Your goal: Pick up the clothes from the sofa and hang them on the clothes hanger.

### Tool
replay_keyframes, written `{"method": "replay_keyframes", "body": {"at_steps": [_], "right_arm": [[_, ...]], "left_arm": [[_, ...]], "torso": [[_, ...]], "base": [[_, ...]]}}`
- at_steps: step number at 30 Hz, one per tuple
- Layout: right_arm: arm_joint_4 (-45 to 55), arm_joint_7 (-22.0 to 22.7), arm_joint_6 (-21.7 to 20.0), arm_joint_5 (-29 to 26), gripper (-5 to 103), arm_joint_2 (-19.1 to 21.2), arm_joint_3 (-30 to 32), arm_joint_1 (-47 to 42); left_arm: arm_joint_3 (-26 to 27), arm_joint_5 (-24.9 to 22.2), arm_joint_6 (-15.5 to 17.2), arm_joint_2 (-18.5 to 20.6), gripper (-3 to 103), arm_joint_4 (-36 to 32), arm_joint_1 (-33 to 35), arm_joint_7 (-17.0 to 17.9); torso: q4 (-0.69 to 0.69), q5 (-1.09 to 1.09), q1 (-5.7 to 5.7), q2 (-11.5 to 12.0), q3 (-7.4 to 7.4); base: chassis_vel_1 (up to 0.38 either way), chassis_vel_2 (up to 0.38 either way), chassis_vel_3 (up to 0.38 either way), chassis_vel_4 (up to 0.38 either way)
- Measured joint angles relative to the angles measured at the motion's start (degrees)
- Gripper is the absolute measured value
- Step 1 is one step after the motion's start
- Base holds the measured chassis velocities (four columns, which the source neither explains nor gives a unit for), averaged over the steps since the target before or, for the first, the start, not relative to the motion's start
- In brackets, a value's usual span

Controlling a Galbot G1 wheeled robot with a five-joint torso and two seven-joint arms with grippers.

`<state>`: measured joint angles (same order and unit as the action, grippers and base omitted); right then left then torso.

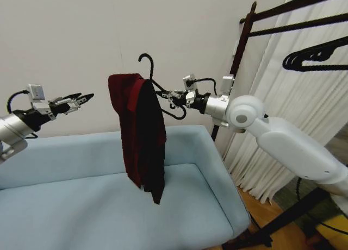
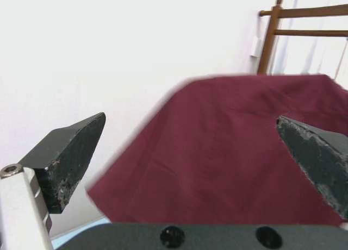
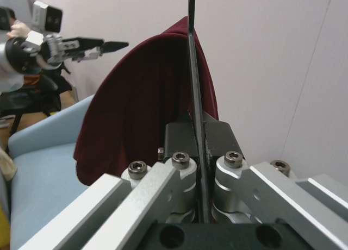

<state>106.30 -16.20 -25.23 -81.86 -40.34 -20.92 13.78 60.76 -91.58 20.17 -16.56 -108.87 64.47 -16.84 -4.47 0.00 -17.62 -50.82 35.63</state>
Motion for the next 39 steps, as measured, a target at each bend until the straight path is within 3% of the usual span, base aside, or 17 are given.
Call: {"method": "replay_keyframes", "body": {"at_steps": [3, 4, 7, 8, 12, 13, 16, 18, 20, 24, 25, 27, 29, 33, 39], "right_arm": [[-0.81, -3.37, -0.24, 2.34, 1, 0.19, 0.36, -1.17], [-0.81, -3.37, -0.24, 2.34, 1, 0.19, 0.36, -1.17], [-0.89, -6.92, 1.05, 5.84, 1, 0.17, 0.45, -2.25], [-0.89, -6.92, 1.05, 5.84, 1, 0.17, 0.45, -2.25], [-0.47, -10.3, 2.23, 7.24, 1, -0.28, 0.47, -2.61], [-0.47, -10.3, 2.23, 7.24, 1, -0.28, 0.47, -2.61], [-0.7, -12.84, 2.47, 8.6, 1, -1.22, 0.39, -2.4], [-0.66, -13.98, 2.63, 9.76, 1, -1.99, 0.04, -2.32], [-0.33, -14.42, 2.76, 10.24, 1, -2.09, -0.2, -2.34], [0.16, -16.81, 2.96, 12.53, 1, -3.13, -1.37, -2.2], [0.16, -16.81, 2.96, 12.53, 1, -3.13, -1.37, -2.2], [0.17, -16.95, 3.01, 12.96, 1, -4.19, -2.1, -2.07], [0.32, -16.84, 3.02, 13.18, 1, -4.55, -2.65, -2.06], [0.58, -16.42, 3.04, 13.32, 1, -4.8, -3.3, -2.06], [0.55, -15.31, 3.01, 12.77, 1, -5.83, -3.31, -1.3]], "left_arm": [[-0.11, 0.34, 1.56, 2.43, 100, 3.99, -1.47, -5.09], [-0.11, 0.34, 1.56, 2.43, 100, 3.99, -1.47, -5.09], [-0.1, 0.88, 2.74, 6.13, 100, 7.72, -1.43, -11.36], [-0.1, 0.88, 2.74, 6.13, 100, 7.72, -1.43, -11.36], [-0.21, 1.91, 3.0, 10.59, 100, 10.7, -0.66, -20.91], [-0.21, 1.91, 3.0, 10.59, 100, 10.7, -0.66, -20.91], [-0.3, 3.99, 2.95, 13.04, 100, 12.44, -0.31, -27.01], [-0.51, 6.05, 2.7, 15.57, 100, 14.52, 0.22, -32.23], [-0.64, 6.34, 2.24, 16.69, 100, 15.36, 0.49, -34.15], [-1.03, 8.2, -0.85, 22.22, 100, 20.09, 1.66, -44.53], [-1.03, 8.2, -0.85, 22.22, 100, 20.09, 1.66, -44.53], [-0.93, 9.42, -1.56, 24.92, 100, 22.72, 2.02, -51.24], [-0.84, 10.35, -1.97, 26.9, 100, 23.98, 2.42, -55.21], [-1.28, 10.56, -2.01, 27.86, 100, 22.78, 2.75, -56.96], [-2.29, 10.4, -1.48, 26.46, 100, 19.5, 3.62, -55.39]], "torso": [[0.01, 0.0, 0.0, 0.0, 0.0], [0.01, 0.0, 0.0, 0.0, 0.0], [0.01, 0.01, 0.0, 0.0, 0.0], [0.01, 0.01, 0.0, 0.0, 0.0], [0.0, 0.0, 0.0, 0.0, 0.0], [0.0, 0.0, 0.0, 0.0, 0.0], [0.0, 0.0, 0.0, 0.0, 0.0], [0.02, -0.02, 0.0, 0.0, 0.0], [0.02, -0.02, 0.0, 0.0, 0.0], [-0.01, 0.0, 0.0, 0.0, 0.0], [-0.01, 0.0, 0.0, 0.0, 0.0], [0.0, 0.01, 0.0, 0.0, 0.0], [0.03, 0.0, 0.0, 0.0, 0.0], [0.01, 0.0, 0.0, 0.0, 0.0], [-0.01, -0.01, 0.0, 0.0, 0.0]], "base": [[0.0, 0.0, 0.0, 0.0], [0.0, 0.0, 0.0, 0.0], [0.0, 0.0, 0.0, 0.0], [0.0, 0.0, 0.0, 0.0], [0.0, 0.0, 0.0, 0.0], [0.0, 0.0, 0.0, 0.0], [0.0, 0.0, 0.0, 0.0], [0.0, 0.0, 0.0, 0.0], [0.0, 0.0, 0.0, 0.0], [0.0, 0.0, 0.0, 0.0], [0.0, 0.0, 0.0, 0.0], [0.0, 0.0, 0.0, 0.0], [0.0, 0.0, 0.0, 0.0], [0.0, 0.0, 0.0, 0.0], [0.0, 0.0, 0.0, 0.0]]}}
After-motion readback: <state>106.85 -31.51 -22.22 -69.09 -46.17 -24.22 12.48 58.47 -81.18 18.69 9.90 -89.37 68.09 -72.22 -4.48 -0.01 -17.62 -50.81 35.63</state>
